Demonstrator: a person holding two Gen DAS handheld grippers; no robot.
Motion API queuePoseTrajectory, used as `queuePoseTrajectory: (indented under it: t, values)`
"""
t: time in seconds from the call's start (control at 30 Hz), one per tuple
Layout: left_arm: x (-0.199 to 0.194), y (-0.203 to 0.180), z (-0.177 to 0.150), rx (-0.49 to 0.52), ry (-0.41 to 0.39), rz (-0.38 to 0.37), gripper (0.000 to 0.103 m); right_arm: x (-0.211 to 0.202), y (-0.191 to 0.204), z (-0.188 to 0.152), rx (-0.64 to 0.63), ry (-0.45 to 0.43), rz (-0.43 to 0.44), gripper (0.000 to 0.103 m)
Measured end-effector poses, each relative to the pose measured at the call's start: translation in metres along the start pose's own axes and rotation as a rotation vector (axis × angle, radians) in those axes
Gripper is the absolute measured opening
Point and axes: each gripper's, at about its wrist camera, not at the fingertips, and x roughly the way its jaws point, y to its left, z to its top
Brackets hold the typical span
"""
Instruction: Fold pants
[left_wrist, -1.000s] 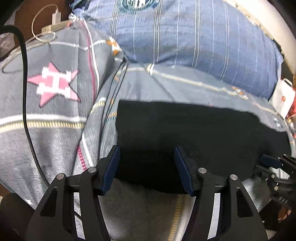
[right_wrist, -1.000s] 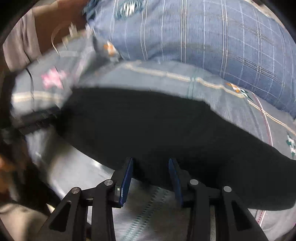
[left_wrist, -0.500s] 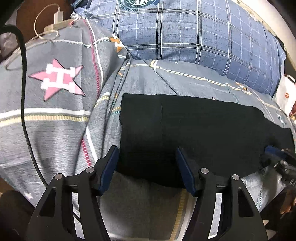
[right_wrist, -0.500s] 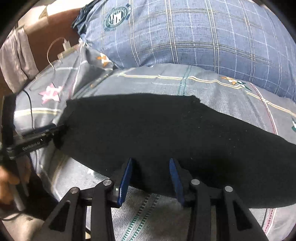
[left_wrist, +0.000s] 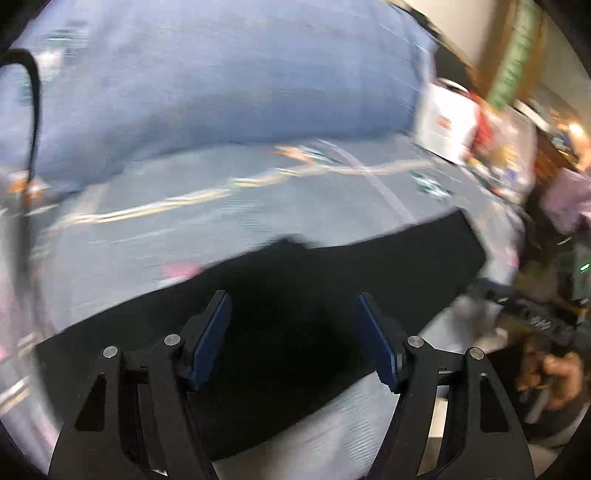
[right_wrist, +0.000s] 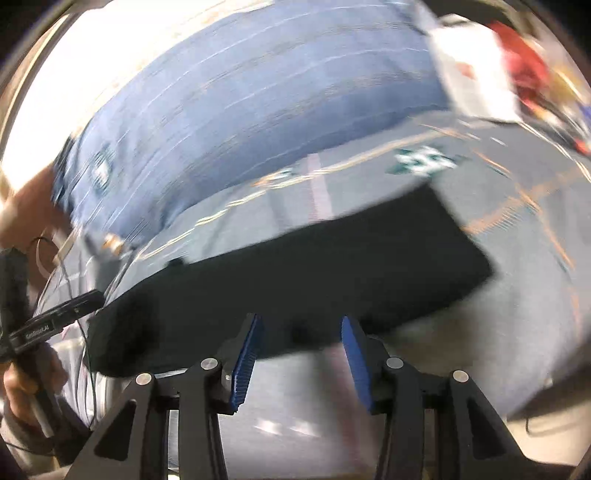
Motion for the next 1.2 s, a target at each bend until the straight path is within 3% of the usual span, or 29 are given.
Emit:
queuePoseTrajectory:
  t: [0.07, 0.17, 0.33, 0.43, 0.63, 0.77, 0.8, 0.87, 0.93, 0.97, 1.03, 1.2]
  values:
    - [0.03, -0.031, 0.024, 0.035, 0.055, -0.076, 0.07, -0.006, -0.029, -0.001, 0.077, -0.009, -0.015, 0.044]
    - [0.062, -0.07, 0.052, 0.136, 0.096, -0.131, 0.07, -0.007, -0.059, -0.001, 0.168, -0.023, 0.035, 0.044]
    - [0.126, -0.134, 0.094, 0.285, 0.187, -0.221, 0.07, 0.008, -0.082, -0.004, 0.228, 0.002, 0.076, 0.044]
    - [0.157, -0.165, 0.102, 0.34, 0.228, -0.245, 0.07, 0.01, -0.094, -0.004, 0.275, -0.041, 0.147, 0.045]
    - [0.207, -0.217, 0.113, 0.426, 0.288, -0.331, 0.07, 0.016, -0.1, -0.001, 0.287, -0.097, 0.188, 0.045]
    - [0.217, -0.237, 0.115, 0.516, 0.263, -0.352, 0.069, 0.024, -0.103, 0.005, 0.31, -0.143, 0.228, 0.045]
    - [0.218, -0.241, 0.114, 0.537, 0.253, -0.348, 0.062, 0.027, -0.104, 0.007, 0.312, -0.145, 0.237, 0.043]
    - [0.219, -0.246, 0.11, 0.573, 0.232, -0.332, 0.053, 0.031, -0.103, 0.014, 0.287, -0.126, 0.179, 0.012]
    - [0.218, -0.249, 0.109, 0.59, 0.218, -0.317, 0.037, 0.034, -0.105, 0.019, 0.316, -0.123, 0.197, 0.011]
    - [0.217, -0.248, 0.112, 0.57, 0.23, -0.33, 0.022, 0.034, -0.104, 0.022, 0.31, -0.125, 0.193, 0.01]
    - [0.209, -0.24, 0.119, 0.505, 0.248, -0.37, 0.02, 0.027, -0.093, 0.027, 0.259, -0.139, 0.175, 0.01]
    - [0.138, -0.212, 0.139, 0.438, 0.11, -0.423, 0.02, -0.01, -0.049, 0.046, 0.12, -0.201, 0.199, 0.01]
